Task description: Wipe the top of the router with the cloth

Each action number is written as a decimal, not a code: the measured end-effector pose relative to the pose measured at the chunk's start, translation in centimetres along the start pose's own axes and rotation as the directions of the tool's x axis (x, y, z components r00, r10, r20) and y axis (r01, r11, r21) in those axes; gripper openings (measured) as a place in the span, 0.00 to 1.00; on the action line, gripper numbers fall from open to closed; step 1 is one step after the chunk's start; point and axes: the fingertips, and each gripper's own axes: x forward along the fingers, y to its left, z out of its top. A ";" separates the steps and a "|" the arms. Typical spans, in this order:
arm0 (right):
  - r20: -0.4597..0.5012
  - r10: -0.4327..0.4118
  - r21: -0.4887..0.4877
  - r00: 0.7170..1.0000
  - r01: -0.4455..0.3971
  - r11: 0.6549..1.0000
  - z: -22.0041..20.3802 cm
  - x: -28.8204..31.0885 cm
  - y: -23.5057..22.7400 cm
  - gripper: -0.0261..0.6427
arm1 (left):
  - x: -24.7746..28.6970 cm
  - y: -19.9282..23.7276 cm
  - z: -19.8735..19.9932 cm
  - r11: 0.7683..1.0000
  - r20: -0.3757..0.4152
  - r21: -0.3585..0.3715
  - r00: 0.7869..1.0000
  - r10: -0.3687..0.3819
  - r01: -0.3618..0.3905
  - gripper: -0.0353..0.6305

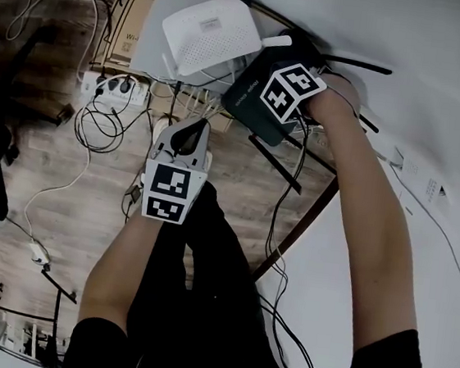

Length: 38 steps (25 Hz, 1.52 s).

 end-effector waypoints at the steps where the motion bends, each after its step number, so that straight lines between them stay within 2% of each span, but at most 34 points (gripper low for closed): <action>1: 0.000 0.002 -0.003 1.000 -0.002 1.000 0.0 0.0 0.1 0.06 | 0.0 -0.1 -0.1 1.000 0.001 -0.001 1.000 0.000 0.000 0.04; 9: 0.014 0.067 0.011 0.998 -0.067 0.998 -0.1 -0.5 1.4 0.06 | -0.2 -1.2 -0.8 1.000 0.003 0.002 1.000 -0.002 0.002 0.04; 21: 0.029 0.058 -0.082 0.998 -0.055 0.995 -0.1 -1.6 4.4 0.06 | -1.6 -2.4 -1.5 1.000 0.017 -0.001 1.000 0.013 -0.013 0.04; 26: 0.044 0.030 -0.136 0.999 -0.024 0.990 0.0 -2.5 6.0 0.06 | -2.1 -2.8 -2.1 1.000 0.011 0.006 1.000 0.013 -0.013 0.04; 34: 0.117 0.164 -0.145 0.980 -0.146 0.979 0.5 -4.0 9.5 0.06 | -2.9 -3.3 -1.8 1.000 0.017 0.016 1.000 0.019 -0.020 0.04; 38: 0.207 0.214 -0.139 0.955 -0.188 0.972 1.0 -5.2 10.8 0.06 | -3.2 -3.7 -1.4 0.999 0.021 0.027 1.000 0.018 -0.018 0.04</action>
